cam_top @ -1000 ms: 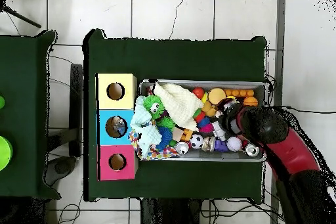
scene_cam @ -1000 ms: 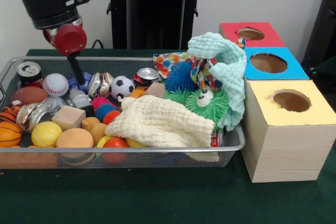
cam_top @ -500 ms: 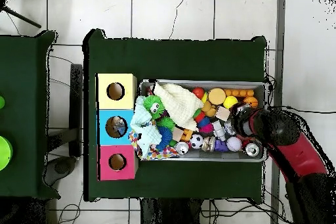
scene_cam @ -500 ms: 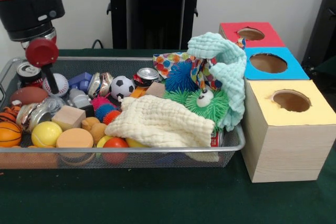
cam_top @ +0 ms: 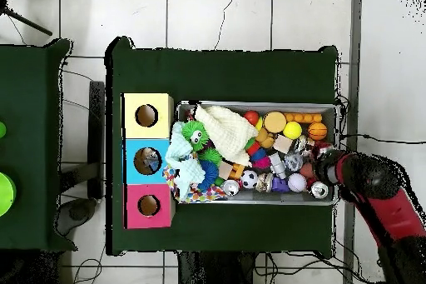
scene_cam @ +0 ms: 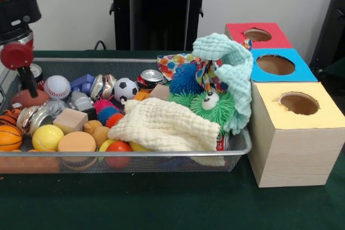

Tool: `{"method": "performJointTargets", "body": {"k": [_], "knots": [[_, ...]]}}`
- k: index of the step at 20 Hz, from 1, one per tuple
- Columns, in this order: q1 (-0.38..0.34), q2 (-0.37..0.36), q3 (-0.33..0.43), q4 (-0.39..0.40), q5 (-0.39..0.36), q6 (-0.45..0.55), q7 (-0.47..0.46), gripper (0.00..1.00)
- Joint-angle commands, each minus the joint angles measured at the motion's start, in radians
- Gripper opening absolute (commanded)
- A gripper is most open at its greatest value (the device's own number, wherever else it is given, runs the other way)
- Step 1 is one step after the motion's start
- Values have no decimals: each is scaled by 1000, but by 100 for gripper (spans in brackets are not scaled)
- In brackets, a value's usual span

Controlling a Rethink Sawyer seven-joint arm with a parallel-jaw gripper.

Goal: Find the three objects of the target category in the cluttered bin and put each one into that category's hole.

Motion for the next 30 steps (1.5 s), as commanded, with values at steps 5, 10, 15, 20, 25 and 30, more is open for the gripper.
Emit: {"method": "performJointTargets", "body": {"k": [5, 10, 15, 20, 25, 30], "knots": [[-44, 83, 54, 31, -45, -2, -4, 100], [-60, 106, 73, 45, -43, -32, -3, 100], [-64, 79, 88, 118, -16, -28, 29, 100], [-70, 69, 116, 180, 13, -71, 69, 100], [-104, 127, 164, 182, 26, -112, 57, 100], [-135, 181, 215, 188, 29, -175, 67, 100]]}}
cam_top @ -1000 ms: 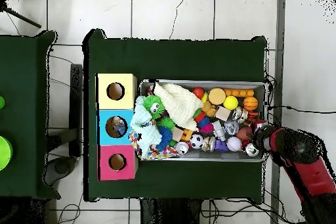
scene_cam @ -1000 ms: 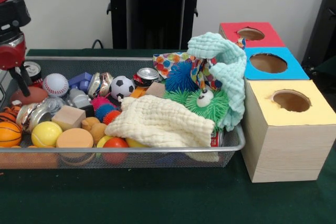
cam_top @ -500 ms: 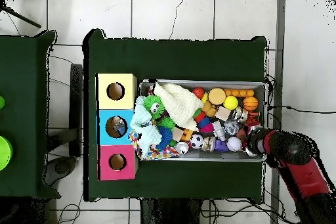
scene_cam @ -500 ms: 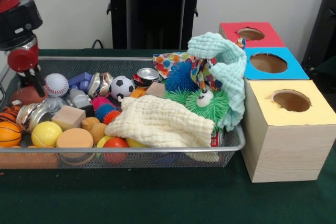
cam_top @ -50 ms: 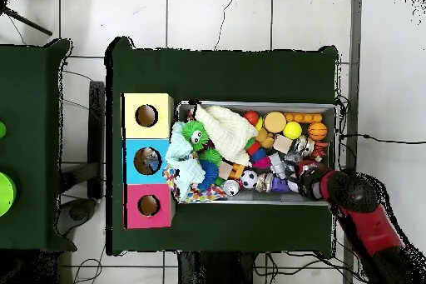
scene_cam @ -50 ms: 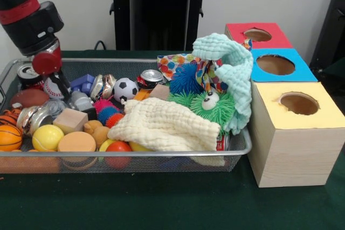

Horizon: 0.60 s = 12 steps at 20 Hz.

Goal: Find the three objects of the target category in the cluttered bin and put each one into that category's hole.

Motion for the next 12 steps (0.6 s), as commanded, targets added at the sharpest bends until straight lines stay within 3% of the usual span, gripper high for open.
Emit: {"method": "performJointTargets", "body": {"k": [1, 5, 8, 12], "knots": [[-36, 104, 142, 48, 25, -127, 66, 100], [-20, 117, 112, -14, -9, -146, 55, 100], [13, 79, 49, -57, -33, -166, 66, 100], [15, 60, 25, -79, -49, -190, 59, 100]]}}
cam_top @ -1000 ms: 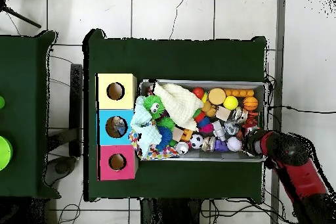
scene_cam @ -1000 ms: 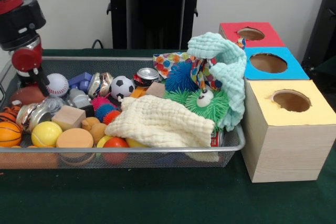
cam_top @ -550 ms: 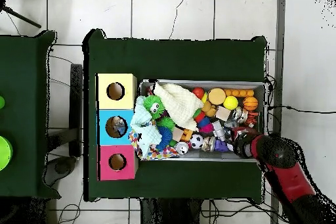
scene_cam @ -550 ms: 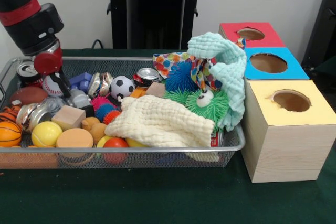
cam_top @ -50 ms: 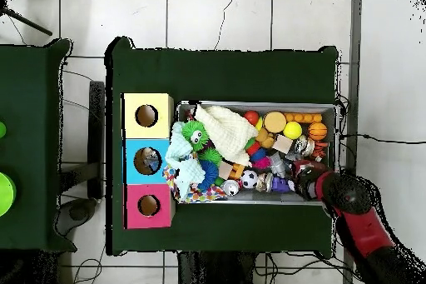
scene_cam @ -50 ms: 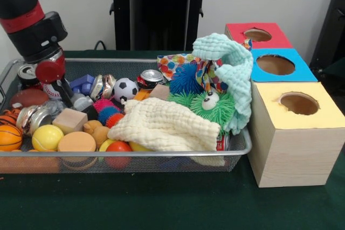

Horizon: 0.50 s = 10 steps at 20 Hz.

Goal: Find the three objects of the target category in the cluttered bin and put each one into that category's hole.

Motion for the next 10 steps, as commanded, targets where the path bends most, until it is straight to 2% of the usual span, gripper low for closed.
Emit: {"method": "performJointTargets", "body": {"k": [1, 7, 10], "knots": [[41, 18, -9, -93, -52, -116, 56, 100], [56, -19, -52, -159, -83, -54, 20, 100], [60, -25, -55, -179, -94, -56, 21, 100]]}}
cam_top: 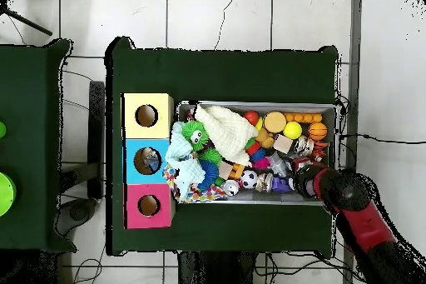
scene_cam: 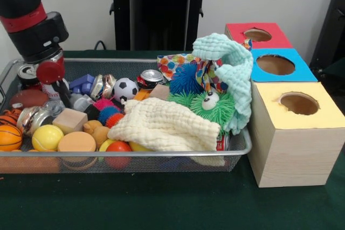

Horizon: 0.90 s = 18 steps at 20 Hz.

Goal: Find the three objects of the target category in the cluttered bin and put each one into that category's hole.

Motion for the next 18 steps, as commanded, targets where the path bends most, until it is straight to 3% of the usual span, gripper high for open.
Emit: {"method": "performJointTargets", "body": {"k": [1, 12, 18], "knots": [[21, -23, -38, -152, -55, -59, 27, 100], [148, -152, -209, -188, -70, 44, 102, 100], [117, -89, -152, -184, -37, -6, 81, 100]]}}
